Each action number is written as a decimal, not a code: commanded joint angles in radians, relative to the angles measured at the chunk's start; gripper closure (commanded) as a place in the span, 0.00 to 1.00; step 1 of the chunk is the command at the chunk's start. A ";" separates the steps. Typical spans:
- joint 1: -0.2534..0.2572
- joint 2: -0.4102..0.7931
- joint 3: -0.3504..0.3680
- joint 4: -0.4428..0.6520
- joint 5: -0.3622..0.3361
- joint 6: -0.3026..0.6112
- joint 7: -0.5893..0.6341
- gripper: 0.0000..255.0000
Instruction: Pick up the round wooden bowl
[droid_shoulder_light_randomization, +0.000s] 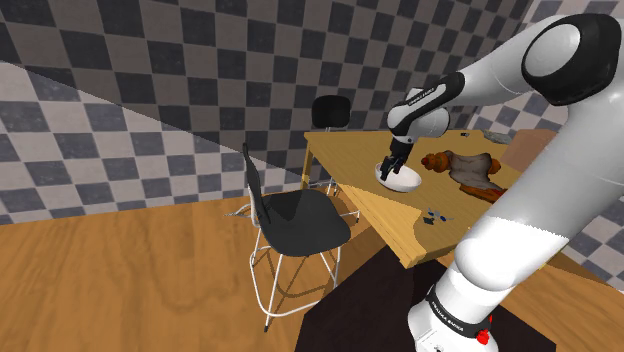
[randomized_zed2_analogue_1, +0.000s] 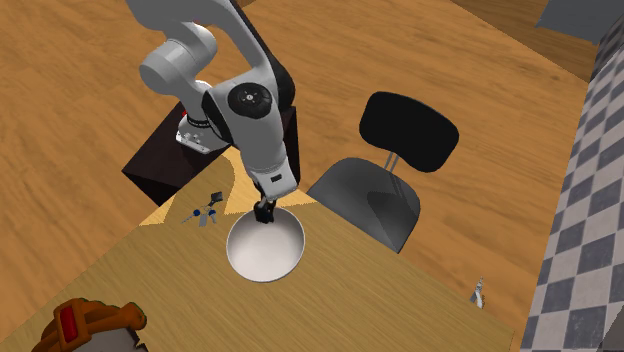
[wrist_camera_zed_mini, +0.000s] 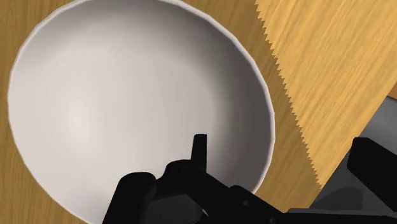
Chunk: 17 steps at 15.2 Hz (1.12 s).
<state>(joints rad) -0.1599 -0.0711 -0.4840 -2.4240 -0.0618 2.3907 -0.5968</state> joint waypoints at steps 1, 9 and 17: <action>0.000 0.016 -0.003 -0.007 0.010 0.022 -0.009 0.00; -0.001 0.015 -0.003 -0.008 0.009 0.023 -0.010 1.00; -0.003 -0.036 0.003 0.018 -0.020 -0.050 0.013 1.00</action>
<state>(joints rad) -0.1623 -0.0952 -0.4831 -2.4100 -0.0749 2.3555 -0.5900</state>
